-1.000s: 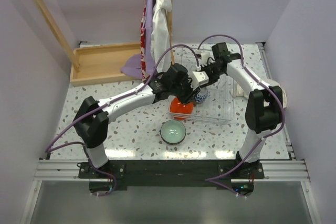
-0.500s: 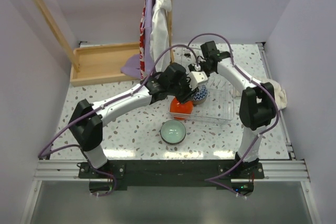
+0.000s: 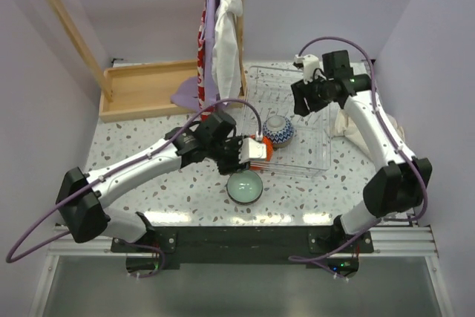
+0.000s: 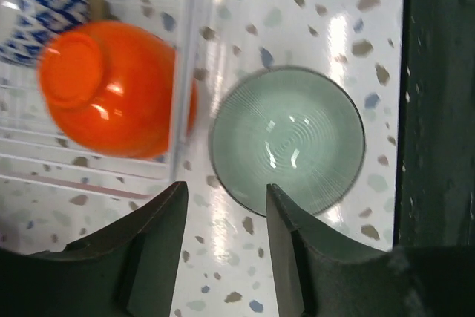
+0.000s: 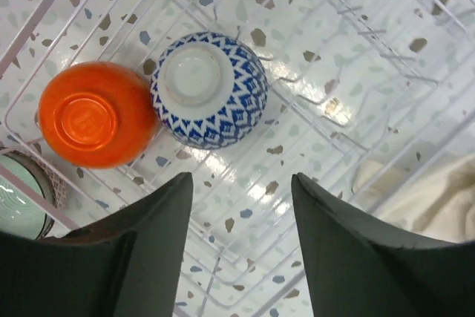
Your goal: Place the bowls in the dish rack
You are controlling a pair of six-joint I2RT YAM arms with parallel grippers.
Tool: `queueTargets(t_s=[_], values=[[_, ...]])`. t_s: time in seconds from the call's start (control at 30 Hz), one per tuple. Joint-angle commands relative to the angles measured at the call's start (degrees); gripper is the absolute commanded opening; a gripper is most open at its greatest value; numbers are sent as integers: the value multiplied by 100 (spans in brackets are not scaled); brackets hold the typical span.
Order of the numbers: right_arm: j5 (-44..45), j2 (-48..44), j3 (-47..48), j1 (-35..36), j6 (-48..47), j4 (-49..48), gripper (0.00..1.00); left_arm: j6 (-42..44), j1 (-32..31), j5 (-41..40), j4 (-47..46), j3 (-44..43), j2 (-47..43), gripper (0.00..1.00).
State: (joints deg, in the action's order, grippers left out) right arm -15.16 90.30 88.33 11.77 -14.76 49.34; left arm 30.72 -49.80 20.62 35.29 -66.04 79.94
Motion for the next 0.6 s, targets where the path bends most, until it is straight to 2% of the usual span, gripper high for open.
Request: queueTargets(t_s=[0.0,0.03,0.23,0.57], values=[[364,-600,-474,-157,87,260,65,804,-178,487,321,627,-295,53],[382,-706,-536,-236,96,382,68,804,-214,539,382,645,-260,53],[610,-1585,-870,-605,-158,909,69,540,-644,574,198,935,-242,53],[531,-2666,-1653,-966,-53,1069,68,233,-847,645,-224,997,-5,52]])
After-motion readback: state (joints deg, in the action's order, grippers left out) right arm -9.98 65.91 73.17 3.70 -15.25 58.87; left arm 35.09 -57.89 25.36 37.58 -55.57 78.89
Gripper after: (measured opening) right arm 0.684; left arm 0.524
